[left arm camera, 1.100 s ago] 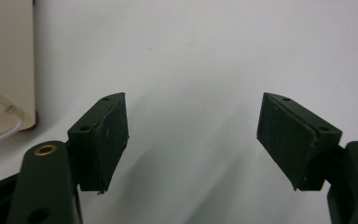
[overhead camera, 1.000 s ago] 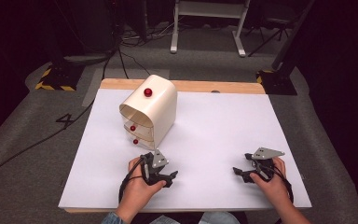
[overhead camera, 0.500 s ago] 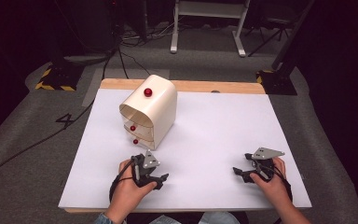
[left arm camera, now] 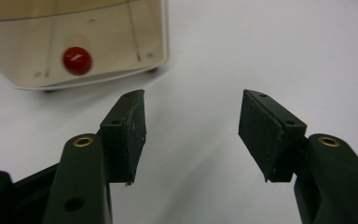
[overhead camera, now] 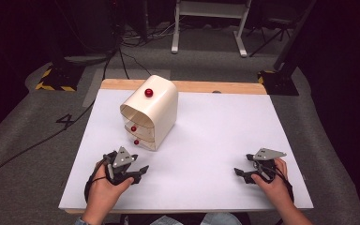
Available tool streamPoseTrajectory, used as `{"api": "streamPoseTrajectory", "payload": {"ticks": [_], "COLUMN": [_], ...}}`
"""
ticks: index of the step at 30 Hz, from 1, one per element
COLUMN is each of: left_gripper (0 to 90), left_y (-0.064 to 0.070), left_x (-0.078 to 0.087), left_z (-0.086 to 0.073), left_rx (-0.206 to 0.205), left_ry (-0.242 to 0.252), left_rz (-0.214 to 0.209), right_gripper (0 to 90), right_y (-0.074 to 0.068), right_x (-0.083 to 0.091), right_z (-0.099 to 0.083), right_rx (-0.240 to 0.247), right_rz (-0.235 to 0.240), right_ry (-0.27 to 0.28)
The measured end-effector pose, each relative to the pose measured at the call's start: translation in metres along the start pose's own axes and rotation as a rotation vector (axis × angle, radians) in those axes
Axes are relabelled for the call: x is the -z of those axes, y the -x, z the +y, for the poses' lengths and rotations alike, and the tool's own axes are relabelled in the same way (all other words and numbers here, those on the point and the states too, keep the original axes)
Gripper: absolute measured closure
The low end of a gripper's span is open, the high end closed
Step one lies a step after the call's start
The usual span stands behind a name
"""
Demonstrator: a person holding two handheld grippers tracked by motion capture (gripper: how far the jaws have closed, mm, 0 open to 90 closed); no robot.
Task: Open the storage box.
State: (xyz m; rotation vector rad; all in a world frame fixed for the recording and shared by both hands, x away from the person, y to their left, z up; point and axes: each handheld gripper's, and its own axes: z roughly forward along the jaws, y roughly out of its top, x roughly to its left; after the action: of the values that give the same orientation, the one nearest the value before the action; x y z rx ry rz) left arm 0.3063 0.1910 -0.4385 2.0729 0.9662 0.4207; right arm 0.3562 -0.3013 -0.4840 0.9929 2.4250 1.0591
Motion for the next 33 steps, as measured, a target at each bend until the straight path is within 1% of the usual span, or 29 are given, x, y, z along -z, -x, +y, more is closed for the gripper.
{"api": "streamPoseTrajectory", "payload": {"ticks": [1,2,3,4,5,7,8,9,10,11,12,13,14,16,17,18,19,20,21,24,25,27,28,29,30,31,32,33], "left_gripper": [42.1,42.1,41.7,42.0,43.1,44.6,47.4,49.0,50.7,51.5,51.4,51.5,51.4,51.4,51.4,51.4,51.4,51.6,53.0,55.6,57.9,60.9,60.9,62.9,66.9,67.6,68.7,69.6], "left_y": [0.0,-0.003,-0.008,-0.011,-0.011,-0.016,-0.02,-0.02,-0.022,-0.026,-0.026,-0.03,-0.03,-0.034,-0.036,-0.036,-0.036,-0.037,-0.037,-0.037,-0.037,-0.037,-0.037,-0.037,-0.038,-0.039,-0.041,-0.041], "left_x": [0.0,0.001,0.003,0.003,0.003,0.003,0.001,0.001,-0.001,-0.004,-0.004,-0.008,-0.008,-0.013,-0.018,-0.018,-0.021,-0.023,-0.028,-0.031,-0.033,-0.035,-0.037,-0.038,-0.039,-0.041,-0.042,-0.042], "left_z": [0.0,0.0,-0.001,-0.001,-0.001,-0.001,-0.001,-0.001,-0.002,-0.002,-0.002,-0.004,-0.004,-0.005,-0.007,-0.007,-0.007,-0.007,-0.008,-0.008,-0.008,-0.008,-0.009,-0.01,-0.011,-0.014,-0.015,-0.015], "left_rx": [0.0,0.011,0.031,0.042,0.042,0.057,0.075,0.075,0.079,0.087,0.087,0.109,0.109,0.117,0.127,0.127,0.134,0.138,0.143,0.145,0.147,0.144,0.145,0.149,0.155,0.186,0.197,0.197], "left_ry": [0.0,0.014,0.033,0.041,0.041,0.063,0.089,0.089,0.101,0.135,0.135,0.175,0.175,0.211,0.233,0.233,0.248,0.261,0.286,0.287,0.29,0.283,0.283,0.287,0.283,0.286,0.286,0.286], "left_rz": [0.0,0.007,0.023,0.032,0.032,0.045,0.05,0.05,0.053,0.064,0.064,0.077,0.077,0.08,0.088,0.088,0.087,0.095,0.11,0.113,0.117,0.116,0.123,0.129,0.126,0.124,0.123,0.123], "right_gripper": [18.0,18.0,18.0,17.9,17.9,18.0,18.0,18.0,18.0,18.0,18.0,18.0,18.0,17.9,18.0,18.0,18.0,18.0,18.0,18.0,18.0,18.0,18.0,18.0,17.9,18.0,17.9,18.0], "right_y": [0.0,0.0,0.0,0.0,0.0,0.0,0.0,0.0,0.0,0.0,0.0,0.0,0.0,0.0,0.0,0.0,0.0,0.0,0.0,0.0,0.0,0.0,0.0,0.0,0.0,0.0,0.0,0.0], "right_x": [0.0,0.0,0.0,0.0,0.0,0.0,0.0,0.0,0.0,0.0,0.0,0.0,0.0,0.0,0.0,0.0,0.0,0.0,0.0,0.0,0.0,0.0,0.0,0.0,0.0,0.0,0.0,0.0], "right_z": [0.0,0.0,0.0,0.0,0.0,0.0,0.0,0.0,0.0,0.0,0.0,0.0,0.0,0.0,0.0,0.0,0.0,0.0,0.0,0.0,0.0,0.0,0.0,0.0,0.0,0.0,0.0,0.0], "right_rx": [0.0,0.0,0.001,0.001,0.001,0.001,0.001,0.001,0.001,0.001,0.001,0.001,0.001,0.001,0.001,0.001,0.001,0.001,0.001,0.001,0.001,0.001,0.001,0.002,0.002,0.002,0.002,0.002], "right_rz": [0.0,0.0,-0.001,-0.001,-0.001,-0.001,-0.001,-0.001,0.0,-0.001,-0.001,-0.001,-0.001,-0.001,-0.001,-0.001,-0.001,-0.001,-0.001,-0.001,-0.002,-0.002,-0.002,-0.002,-0.002,-0.002,-0.002,-0.002], "right_ry": [0.0,0.0,0.001,0.001,0.001,0.002,0.001,0.001,0.001,0.001,0.002,0.002,0.002,0.002,0.002,0.002,0.002,0.002,0.002,0.002,0.002,0.002,0.002,0.002,0.002,0.002,0.002,0.002]}}
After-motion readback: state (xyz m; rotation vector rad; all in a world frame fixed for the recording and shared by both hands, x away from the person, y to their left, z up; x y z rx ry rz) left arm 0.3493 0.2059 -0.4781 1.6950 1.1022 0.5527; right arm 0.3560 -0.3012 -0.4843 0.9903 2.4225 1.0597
